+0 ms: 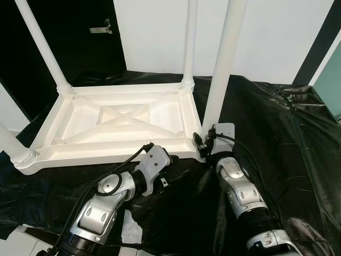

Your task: Building children table

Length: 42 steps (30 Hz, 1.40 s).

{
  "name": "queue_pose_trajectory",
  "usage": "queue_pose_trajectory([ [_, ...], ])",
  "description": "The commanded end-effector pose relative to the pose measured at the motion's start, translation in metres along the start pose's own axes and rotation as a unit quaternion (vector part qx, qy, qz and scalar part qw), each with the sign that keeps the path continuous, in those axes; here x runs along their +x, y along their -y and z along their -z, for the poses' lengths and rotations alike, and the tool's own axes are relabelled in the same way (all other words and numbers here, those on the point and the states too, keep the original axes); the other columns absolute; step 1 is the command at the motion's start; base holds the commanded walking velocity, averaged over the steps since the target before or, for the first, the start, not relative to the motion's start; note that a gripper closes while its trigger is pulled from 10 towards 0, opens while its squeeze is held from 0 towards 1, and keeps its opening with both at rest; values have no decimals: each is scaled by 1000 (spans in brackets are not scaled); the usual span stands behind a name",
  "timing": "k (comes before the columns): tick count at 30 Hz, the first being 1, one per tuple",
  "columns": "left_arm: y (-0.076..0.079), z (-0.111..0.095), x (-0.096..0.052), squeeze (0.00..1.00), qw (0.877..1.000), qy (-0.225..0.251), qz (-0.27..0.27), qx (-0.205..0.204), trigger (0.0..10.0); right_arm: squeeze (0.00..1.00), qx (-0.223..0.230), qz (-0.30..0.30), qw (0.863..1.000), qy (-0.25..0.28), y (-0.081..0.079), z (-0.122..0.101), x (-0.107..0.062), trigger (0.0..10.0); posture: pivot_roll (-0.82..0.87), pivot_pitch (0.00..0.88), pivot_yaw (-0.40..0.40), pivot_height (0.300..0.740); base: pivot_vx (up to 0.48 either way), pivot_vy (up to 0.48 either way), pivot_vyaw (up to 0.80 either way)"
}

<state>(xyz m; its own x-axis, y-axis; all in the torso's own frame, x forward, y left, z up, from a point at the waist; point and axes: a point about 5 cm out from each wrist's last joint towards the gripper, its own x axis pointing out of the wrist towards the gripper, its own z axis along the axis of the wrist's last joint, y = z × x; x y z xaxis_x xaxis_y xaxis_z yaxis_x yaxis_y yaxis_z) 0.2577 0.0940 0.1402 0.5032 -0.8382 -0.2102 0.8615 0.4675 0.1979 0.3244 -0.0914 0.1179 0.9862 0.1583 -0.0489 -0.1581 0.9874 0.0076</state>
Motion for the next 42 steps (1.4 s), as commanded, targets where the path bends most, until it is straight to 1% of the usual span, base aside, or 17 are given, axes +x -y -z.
queue_pose_trajectory([
  [1,0,0,-2,0,1000,-1,-4,4,10000,0,8,6,999,-39,0,16,-4,10000,33,0,-31,740,0,0,0],
  [4,1,1,-4,0,1000,-4,-6,4,10000,0,10,6,999,-34,-1,13,-4,10000,41,0,-38,740,0,0,0],
  [5,0,1,-3,0,1000,-4,-7,5,10000,1000,9,4,1000,-29,-1,12,-4,10000,42,0,-37,740,0,0,0],
  [11,0,0,-2,0,1000,-4,-7,5,10000,1000,1,-7,1000,-16,-2,8,-6,10000,39,0,-36,740,0,0,0],
  [16,2,1,-1,0,1000,-4,-4,5,10000,1000,5,-30,1000,-4,5,4,-11,10000,28,0,-33,740,0,0,0],
  [20,5,1,0,0,1000,-4,2,3,10000,1000,-3,-111,994,26,24,-3,-26,10000,19,0,-36,740,0,0,0],
  [22,6,1,0,0,1000,-4,2,2,10000,1000,-7,-131,991,23,26,-3,-29,10000,17,0,-35,740,0,0,0],
  [23,7,1,0,0,1000,-4,3,2,10000,871,-11,-150,988,21,27,-3,-31,10000,17,0,-34,740,0,0,0],
  [24,7,1,0,0,1000,-4,3,2,10000,871,-11,-150,988,21,27,-3,-31,10000,17,0,-34,740,0,0,0],
  [25,7,1,0,0,1000,-4,3,1,10000,0,-19,-165,986,21,29,-3,-33,10000,17,0,-34,740,0,0,0],
  [29,8,2,0,0,1000,-5,3,-1,10000,0,-37,-209,977,17,40,-4,-34,10000,21,0,-38,740,0,0,0],
  [30,7,2,-1,0,1000,-5,2,-1,10000,0,-52,-225,973,17,43,-5,-32,10000,20,0,-37,740,0,0,0],
  [31,7,2,-1,0,1000,-5,2,-1,10000,0,-52,-225,973,17,43,-5,-32,10000,20,0,-37,740,0,0,0],
  [33,6,2,-1,0,1000,-5,1,-1,10000,0,-73,-253,965,12,46,-6,-28,10000,20,0,-36,740,0,0,0],
  [35,6,2,-1,0,1000,-5,1,-1,10000,0,-82,-266,960,8,46,-6,-25,10000,22,0,-39,740,0,0,0],
  [39,3,2,-1,0,1000,-4,-2,0,10000,0,-111,-305,946,-8,44,-8,-11,10000,28,0,-44,740,0,0,0],
  [42,3,2,-1,0,1000,-4,-3,1,10000,0,-113,-313,943,-6,39,-11,-3,10000,32,0,-46,740,0,0,0],
])
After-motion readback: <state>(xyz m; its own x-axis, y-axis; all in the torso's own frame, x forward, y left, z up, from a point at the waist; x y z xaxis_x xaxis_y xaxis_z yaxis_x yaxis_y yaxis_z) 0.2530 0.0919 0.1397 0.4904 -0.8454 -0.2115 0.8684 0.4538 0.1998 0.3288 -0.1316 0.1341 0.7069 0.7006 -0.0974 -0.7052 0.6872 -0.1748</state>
